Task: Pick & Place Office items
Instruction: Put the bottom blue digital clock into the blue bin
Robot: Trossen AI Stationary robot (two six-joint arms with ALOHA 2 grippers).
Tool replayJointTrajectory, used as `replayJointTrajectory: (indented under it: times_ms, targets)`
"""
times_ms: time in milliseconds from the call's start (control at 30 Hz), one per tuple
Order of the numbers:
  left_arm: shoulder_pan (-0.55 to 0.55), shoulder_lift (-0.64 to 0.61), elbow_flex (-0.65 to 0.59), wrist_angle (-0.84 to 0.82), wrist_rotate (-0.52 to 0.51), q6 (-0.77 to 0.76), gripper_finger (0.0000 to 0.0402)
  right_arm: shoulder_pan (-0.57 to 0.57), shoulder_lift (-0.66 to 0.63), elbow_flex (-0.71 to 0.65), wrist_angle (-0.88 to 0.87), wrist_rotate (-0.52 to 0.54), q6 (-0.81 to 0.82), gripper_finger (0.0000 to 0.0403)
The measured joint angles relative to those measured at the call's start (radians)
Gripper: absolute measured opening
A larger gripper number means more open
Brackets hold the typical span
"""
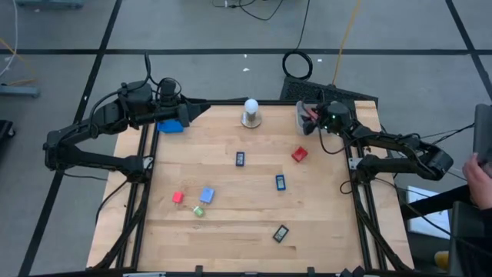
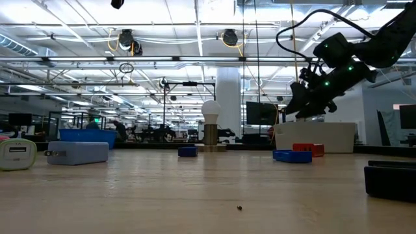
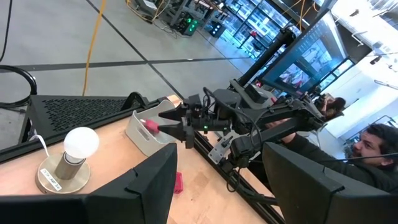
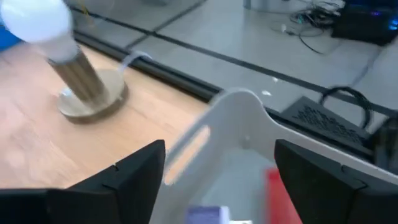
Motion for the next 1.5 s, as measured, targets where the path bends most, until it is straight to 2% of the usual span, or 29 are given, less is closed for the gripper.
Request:
replayJointTrajectory:
  times_ms: [133, 333, 567, 967, 1067, 1200, 1300, 1433, 1500]
  targets:
    - [0.000, 0.000, 0.000, 0.000, 0.000, -0.003, 0.0237, 0.001, -0.013, 0.002, 0.019, -0.006, 0.054, 0.0315]
    - [0.000, 0.000, 0.000, 0.000, 0.000, -0.003, 0.0237, 0.046, -0.091, 0.030, -0.049, -0.027, 0.087, 0.0322]
    - [0.000, 0.000, 0.000, 0.000, 0.001, -0.003, 0.0237, 0.131, -0.189, 0.150, -0.250, -0.025, 0.084, 0.0318]
    - [0.001, -0.001, 0.000, -0.010, 0.003, -0.021, 0.0237, 0.289, -0.203, 0.441, -0.684, -0.028, 0.303, 0.0318]
    - [0.001, -0.006, 0.000, -0.008, 0.005, -0.033, 0.0237, 0.339, -0.205, 0.471, -0.668, -0.021, 0.306, 0.0318]
    - [0.001, -0.006, 0.000, -0.007, 0.018, -0.048, 0.0237, 0.352, -0.228, 0.472, -0.625, -0.027, 0.454, 0.0318]
    - [0.002, -0.006, 0.000, 0.004, 0.023, -0.069, 0.0237, 0.351, -0.238, 0.471, -0.628, -0.081, 0.490, 0.0318]
    - [0.002, -0.006, 0.000, 0.031, 0.023, -0.087, 0.0237, 0.362, -0.237, 0.471, -0.581, -0.271, 0.367, 0.0318]
    - [0.002, -0.006, 0.000, 0.056, 0.024, -0.095, 0.0237, 0.368, -0.233, 0.471, -0.515, -0.323, 0.388, 0.0318]
